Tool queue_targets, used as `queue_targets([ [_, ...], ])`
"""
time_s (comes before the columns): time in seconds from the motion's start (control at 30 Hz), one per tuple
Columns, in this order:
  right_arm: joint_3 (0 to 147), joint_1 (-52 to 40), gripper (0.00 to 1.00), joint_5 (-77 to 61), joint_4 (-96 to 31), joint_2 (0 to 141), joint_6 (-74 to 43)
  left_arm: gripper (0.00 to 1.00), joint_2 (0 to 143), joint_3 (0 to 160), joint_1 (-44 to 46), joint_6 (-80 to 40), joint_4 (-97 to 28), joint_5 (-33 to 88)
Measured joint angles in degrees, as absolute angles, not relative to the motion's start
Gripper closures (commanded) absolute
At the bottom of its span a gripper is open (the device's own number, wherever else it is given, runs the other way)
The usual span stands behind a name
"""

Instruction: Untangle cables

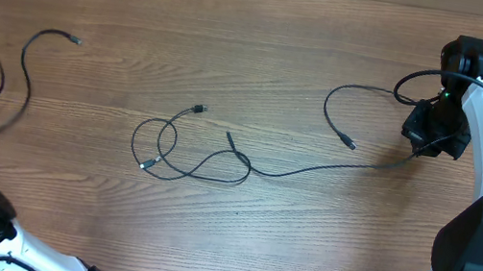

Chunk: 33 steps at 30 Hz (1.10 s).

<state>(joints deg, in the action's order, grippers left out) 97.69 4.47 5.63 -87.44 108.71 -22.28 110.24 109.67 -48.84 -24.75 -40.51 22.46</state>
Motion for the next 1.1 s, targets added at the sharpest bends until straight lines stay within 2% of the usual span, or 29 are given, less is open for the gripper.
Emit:
queue_targets([
  [0.07, 97.69, 4.47, 0.96, 5.37, -87.44, 108.71, -22.26, 0.96, 110.24, 111.98, -45.63, -22.06, -42.65, 22.48],
  [0.1, 97.69, 4.47, 0.96, 5.3, -87.46, 108.71, -22.26, 0.87, 110.24, 112.33, -44.4, -21.04, -43.64, 22.39],
  [0.13, 97.69, 4.47, 0.96, 5.3, -87.46, 108.71, -22.26, 0.64, 110.24, 112.55, -42.92, -19.81, -45.21, 22.02],
  [0.17, 97.69, 4.47, 0.96, 5.3, -87.46, 108.71, -22.26, 0.22, 110.24, 112.55, -41.1, -18.33, -47.13, 21.23],
  [0.2, 97.69, 4.47, 0.96, 5.3, -87.46, 108.71, -22.26, 0.0, 110.24, 112.53, -39.64, -17.61, -49.32, 20.38],
  [0.4, 97.69, 4.47, 0.96, 5.3, -87.42, 108.71, -22.26, 0.0, 110.28, 112.46, -32.51, -14.92, -60.49, 10.35],
  [0.57, 97.69, 4.47, 0.96, 5.3, -87.44, 108.71, -22.26, 0.0, 110.28, 112.46, -32.93, -16.32, -66.28, 5.48],
  [0.73, 97.69, 4.49, 0.96, 5.3, -87.5, 108.71, -22.26, 0.04, 110.28, 112.46, -33.76, -17.08, -71.79, 3.75],
  [1.1, 97.69, 4.47, 0.96, 4.84, -87.9, 108.71, -22.24, 0.04, 110.28, 112.46, -31.33, -17.91, -81.14, 6.7],
])
